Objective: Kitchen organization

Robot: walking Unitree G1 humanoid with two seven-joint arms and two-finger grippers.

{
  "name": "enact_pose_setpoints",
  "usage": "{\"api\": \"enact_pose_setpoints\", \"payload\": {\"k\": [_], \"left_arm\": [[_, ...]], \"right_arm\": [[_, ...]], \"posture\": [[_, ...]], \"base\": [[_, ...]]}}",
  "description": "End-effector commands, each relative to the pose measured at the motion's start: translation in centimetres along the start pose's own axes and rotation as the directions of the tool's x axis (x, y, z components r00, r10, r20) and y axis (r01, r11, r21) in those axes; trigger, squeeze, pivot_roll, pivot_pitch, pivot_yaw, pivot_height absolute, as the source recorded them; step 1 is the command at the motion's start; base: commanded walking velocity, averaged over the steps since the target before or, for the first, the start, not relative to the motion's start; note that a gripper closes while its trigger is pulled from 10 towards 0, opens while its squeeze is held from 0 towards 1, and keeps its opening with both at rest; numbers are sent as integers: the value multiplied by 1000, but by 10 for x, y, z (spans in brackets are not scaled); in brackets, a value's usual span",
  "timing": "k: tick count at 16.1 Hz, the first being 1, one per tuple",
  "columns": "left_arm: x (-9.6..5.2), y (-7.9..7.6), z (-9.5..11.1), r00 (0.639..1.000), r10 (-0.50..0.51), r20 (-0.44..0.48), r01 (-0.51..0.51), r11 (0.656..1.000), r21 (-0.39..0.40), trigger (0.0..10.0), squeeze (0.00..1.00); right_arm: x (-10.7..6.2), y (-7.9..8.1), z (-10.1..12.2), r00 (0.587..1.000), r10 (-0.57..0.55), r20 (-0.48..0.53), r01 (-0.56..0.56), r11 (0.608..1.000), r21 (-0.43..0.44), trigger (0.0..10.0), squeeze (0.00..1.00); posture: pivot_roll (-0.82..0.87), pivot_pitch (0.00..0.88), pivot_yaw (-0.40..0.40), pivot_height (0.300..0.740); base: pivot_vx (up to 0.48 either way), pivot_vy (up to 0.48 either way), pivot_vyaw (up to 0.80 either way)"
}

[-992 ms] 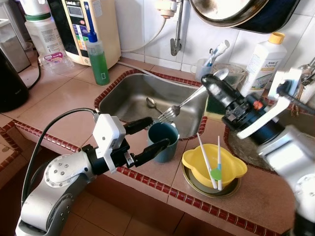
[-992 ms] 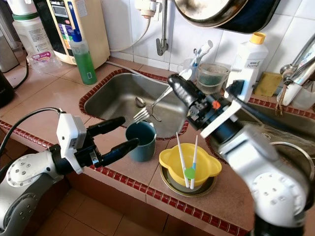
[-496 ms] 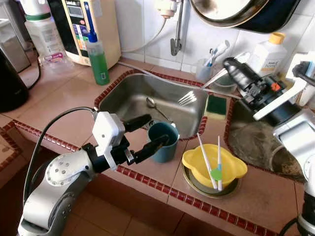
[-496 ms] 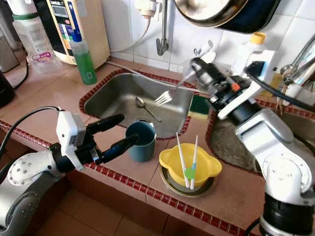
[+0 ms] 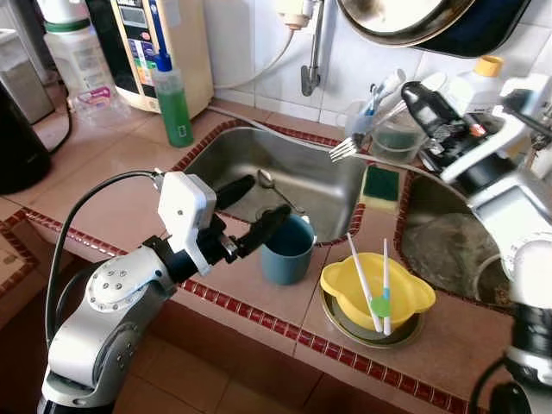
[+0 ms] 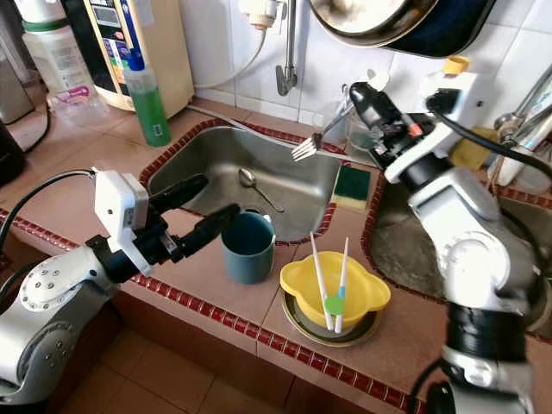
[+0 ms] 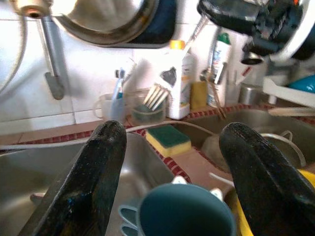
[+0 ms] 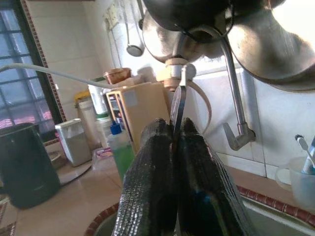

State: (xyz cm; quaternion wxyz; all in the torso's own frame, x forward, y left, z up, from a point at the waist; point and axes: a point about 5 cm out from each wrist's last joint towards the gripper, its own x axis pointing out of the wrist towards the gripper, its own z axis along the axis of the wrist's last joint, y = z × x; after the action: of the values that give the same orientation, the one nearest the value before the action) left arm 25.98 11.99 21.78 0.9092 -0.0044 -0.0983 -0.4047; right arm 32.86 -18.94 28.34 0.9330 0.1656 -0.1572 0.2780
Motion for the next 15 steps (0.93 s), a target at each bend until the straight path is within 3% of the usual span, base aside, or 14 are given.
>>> {"api": "enact_pose_setpoints", "payload": {"k": [1, 7, 11, 15], "left_arm": [[3, 2, 6, 1000, 22, 1, -22, 1000, -4, 10000, 0], [9, 1, 24, 998, 62, 31, -60, 996, -73, 10000, 0], [15, -1, 40, 999, 27, 29, -26, 998, -57, 10000, 0], [21, -5, 49, 1000, -23, 8, 23, 997, -75, 10000, 0]], "right_arm": [[10, -2, 5, 1000, -2, 25, 3, 1000, -25, 10000, 0], [41, -25, 8, 994, -108, 30, 111, 989, -100, 10000, 0], [68, -40, 2, 980, -196, -32, 190, 972, -140, 10000, 0], [76, -43, -13, 968, -220, -124, 201, 968, -151, 10000, 0]], "posture": [[-117, 90, -22, 740], [-105, 191, -34, 740], [-105, 255, -36, 740], [-108, 283, -24, 740]], "base": [[0, 0, 0], [0, 0, 0], [0, 0, 0], [0, 0, 0]]}}
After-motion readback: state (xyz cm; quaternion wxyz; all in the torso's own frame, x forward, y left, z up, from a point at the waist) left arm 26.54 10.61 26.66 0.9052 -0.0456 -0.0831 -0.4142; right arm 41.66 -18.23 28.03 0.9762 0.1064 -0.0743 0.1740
